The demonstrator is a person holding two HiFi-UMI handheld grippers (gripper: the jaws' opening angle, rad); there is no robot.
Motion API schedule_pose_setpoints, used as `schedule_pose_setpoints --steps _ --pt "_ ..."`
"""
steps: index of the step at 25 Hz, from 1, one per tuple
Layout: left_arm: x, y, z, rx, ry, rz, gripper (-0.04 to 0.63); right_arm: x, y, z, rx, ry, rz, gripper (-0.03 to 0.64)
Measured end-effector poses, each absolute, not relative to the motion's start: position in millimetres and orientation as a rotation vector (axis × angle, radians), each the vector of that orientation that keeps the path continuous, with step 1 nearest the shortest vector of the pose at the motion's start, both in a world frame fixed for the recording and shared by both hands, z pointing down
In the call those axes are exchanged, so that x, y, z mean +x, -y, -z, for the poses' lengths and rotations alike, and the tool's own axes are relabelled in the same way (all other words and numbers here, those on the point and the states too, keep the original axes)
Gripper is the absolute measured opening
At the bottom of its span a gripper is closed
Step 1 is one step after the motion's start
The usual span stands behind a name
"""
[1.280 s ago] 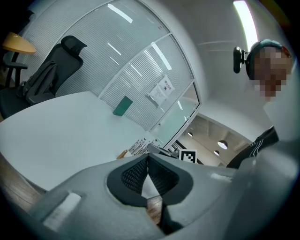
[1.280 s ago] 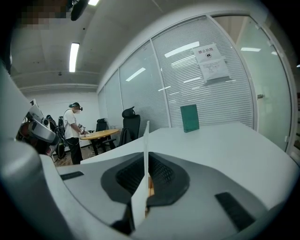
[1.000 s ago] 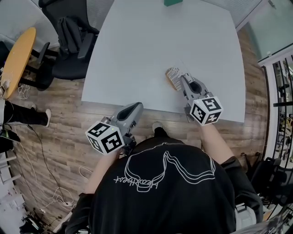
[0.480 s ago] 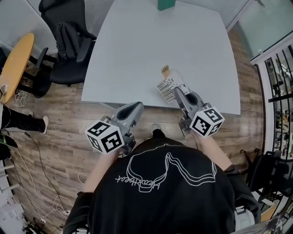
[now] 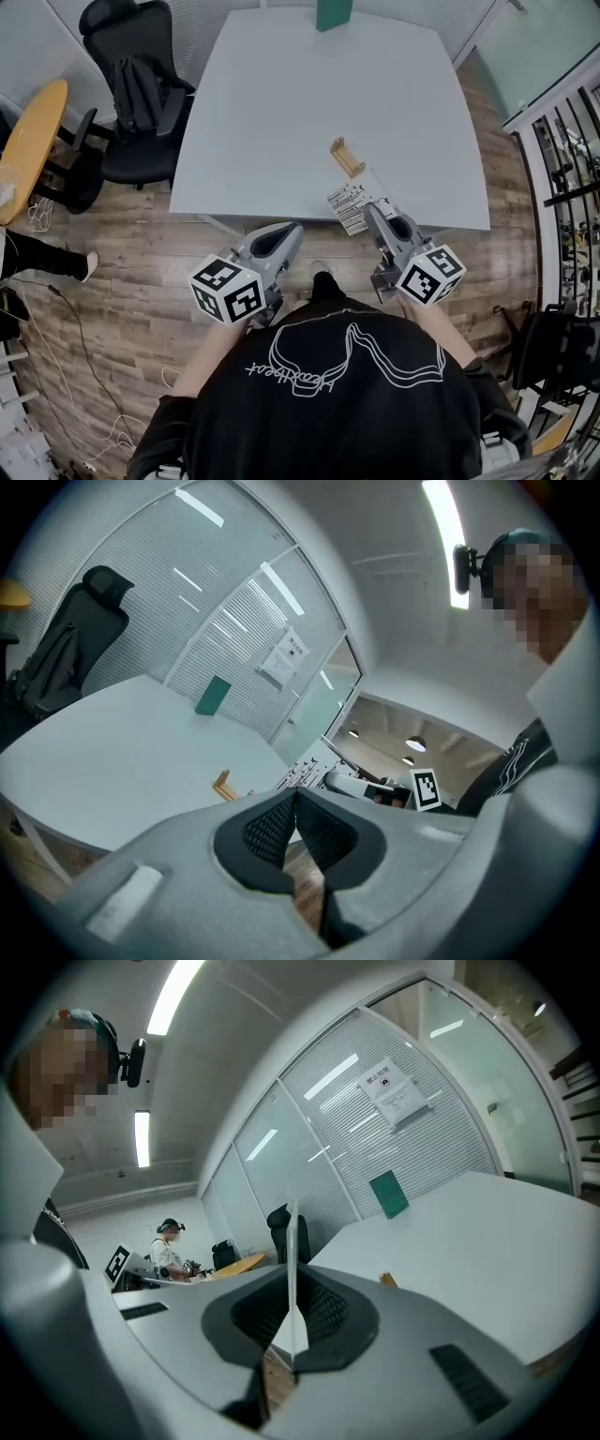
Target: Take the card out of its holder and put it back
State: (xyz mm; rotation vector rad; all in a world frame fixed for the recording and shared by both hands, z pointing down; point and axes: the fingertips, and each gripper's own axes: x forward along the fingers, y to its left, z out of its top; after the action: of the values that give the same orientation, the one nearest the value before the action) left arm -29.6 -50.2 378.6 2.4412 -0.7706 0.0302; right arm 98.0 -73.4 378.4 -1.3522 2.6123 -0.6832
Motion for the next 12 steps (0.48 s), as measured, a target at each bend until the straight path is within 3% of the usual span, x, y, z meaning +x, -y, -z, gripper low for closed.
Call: schedule_pose_setpoints --steps 12 --pt "-27 33 -390 2.436 0.691 -0.058 0.014 97 50 -392 -1.414 -2.583 0.721 0.023"
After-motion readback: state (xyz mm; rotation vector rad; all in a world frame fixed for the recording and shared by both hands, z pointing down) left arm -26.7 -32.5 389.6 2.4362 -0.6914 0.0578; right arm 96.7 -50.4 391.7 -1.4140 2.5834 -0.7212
